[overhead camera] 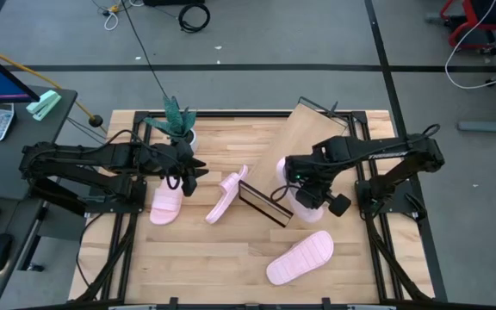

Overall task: Pick and place slides into the shelf
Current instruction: Put the pink slide on the shelf

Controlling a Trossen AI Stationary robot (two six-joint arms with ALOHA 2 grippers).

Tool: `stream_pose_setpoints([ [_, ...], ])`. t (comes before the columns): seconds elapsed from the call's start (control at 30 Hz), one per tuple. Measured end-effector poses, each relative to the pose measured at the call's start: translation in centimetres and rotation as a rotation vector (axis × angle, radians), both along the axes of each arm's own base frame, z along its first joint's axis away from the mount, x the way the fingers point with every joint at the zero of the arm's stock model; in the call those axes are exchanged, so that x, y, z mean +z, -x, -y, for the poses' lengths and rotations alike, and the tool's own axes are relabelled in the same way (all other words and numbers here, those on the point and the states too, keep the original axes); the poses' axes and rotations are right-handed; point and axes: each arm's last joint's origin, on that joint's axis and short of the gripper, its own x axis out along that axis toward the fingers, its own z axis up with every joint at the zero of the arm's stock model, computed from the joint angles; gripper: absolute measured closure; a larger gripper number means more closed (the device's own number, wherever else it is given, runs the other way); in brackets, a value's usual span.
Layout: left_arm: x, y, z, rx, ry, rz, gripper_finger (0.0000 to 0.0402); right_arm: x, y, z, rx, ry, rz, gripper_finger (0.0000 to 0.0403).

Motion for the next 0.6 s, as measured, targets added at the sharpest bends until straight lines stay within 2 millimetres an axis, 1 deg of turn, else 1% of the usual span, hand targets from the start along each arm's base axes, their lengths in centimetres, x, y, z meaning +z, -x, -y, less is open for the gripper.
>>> stream_pose_setpoints([
  [0.37, 0.00, 0.00, 0.00, 0.000, -0.001, 0.000, 0.0275, 0.00, -0.18, 0.18, -0.005, 0.025, 0.020, 0.0395],
  [0.6, 0.00, 0.00, 0.00, 0.000, 0.000, 0.000, 0.0269, 0.08, -0.59, 0.22, -0.001, 0.023, 0.066, 0.0390],
])
